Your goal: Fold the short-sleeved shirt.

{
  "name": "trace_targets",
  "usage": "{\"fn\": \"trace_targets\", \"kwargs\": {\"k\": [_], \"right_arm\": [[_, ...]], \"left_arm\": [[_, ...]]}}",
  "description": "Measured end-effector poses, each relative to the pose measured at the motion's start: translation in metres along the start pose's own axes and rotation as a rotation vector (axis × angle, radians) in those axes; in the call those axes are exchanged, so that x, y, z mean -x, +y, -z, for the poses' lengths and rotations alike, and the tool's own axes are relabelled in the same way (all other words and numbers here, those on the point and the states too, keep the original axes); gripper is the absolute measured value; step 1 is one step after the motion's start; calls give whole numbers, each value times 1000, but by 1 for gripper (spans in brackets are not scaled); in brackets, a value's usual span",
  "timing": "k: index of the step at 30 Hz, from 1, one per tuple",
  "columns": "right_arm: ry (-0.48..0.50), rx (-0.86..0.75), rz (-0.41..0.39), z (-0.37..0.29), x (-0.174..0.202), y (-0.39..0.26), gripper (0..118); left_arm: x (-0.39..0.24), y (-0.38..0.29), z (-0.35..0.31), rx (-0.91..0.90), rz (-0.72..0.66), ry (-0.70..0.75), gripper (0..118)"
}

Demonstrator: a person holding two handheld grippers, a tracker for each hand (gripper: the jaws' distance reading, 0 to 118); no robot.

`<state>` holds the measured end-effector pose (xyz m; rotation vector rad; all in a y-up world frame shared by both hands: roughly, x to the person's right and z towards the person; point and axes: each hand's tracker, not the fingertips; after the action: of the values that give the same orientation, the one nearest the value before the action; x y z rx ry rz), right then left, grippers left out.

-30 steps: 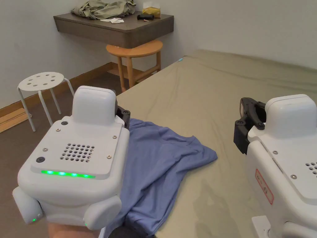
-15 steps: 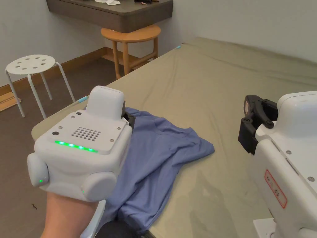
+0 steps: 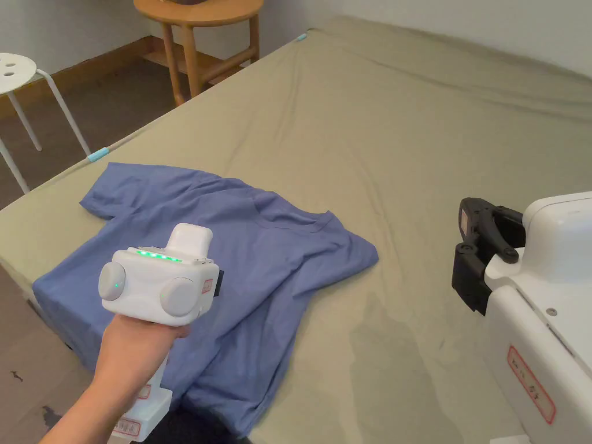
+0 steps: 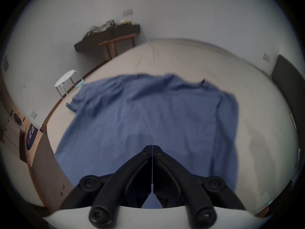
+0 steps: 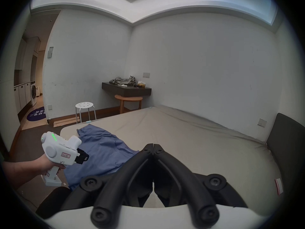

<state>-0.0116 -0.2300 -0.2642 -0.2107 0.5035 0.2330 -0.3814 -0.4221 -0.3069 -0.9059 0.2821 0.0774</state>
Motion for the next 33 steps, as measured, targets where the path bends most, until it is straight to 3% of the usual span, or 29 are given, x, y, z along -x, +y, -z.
{"fn": "trace_targets", "kwargs": {"k": [1,3,4,7,10,13,18,19,22,26,33], "right_arm": [[-7,10,-5,3,0,-3,0],[-13,35,-13,12,-2,-9,0],[-15,46,-13,15,-3,-11,0],[-30,71,-8,23,-7,-17,0],[-39,88,3,29,-11,-22,0],[-49,97,17,33,-14,-25,0],[-54,103,34,31,-15,-27,0],[-56,102,34,29,-16,-27,0],[-74,101,20,25,-17,-27,0],[-90,87,25,13,-22,-22,0],[-125,34,60,-17,-24,-2,0]], "left_arm": [[-1,-1,12,33,22,8,7],[-5,-6,35,65,43,5,83],[-5,-9,45,79,30,5,112],[-4,-16,59,69,-2,-7,117],[4,-18,64,76,-70,-49,117],[3,-14,63,93,-52,-42,117],[-8,-10,43,43,-63,-10,103],[-10,-9,37,16,-72,11,86],[-16,-6,32,-18,-75,82,2],[-4,-9,30,-21,-126,-5,0],[12,14,-56,-268,-296,-108,0]]}}
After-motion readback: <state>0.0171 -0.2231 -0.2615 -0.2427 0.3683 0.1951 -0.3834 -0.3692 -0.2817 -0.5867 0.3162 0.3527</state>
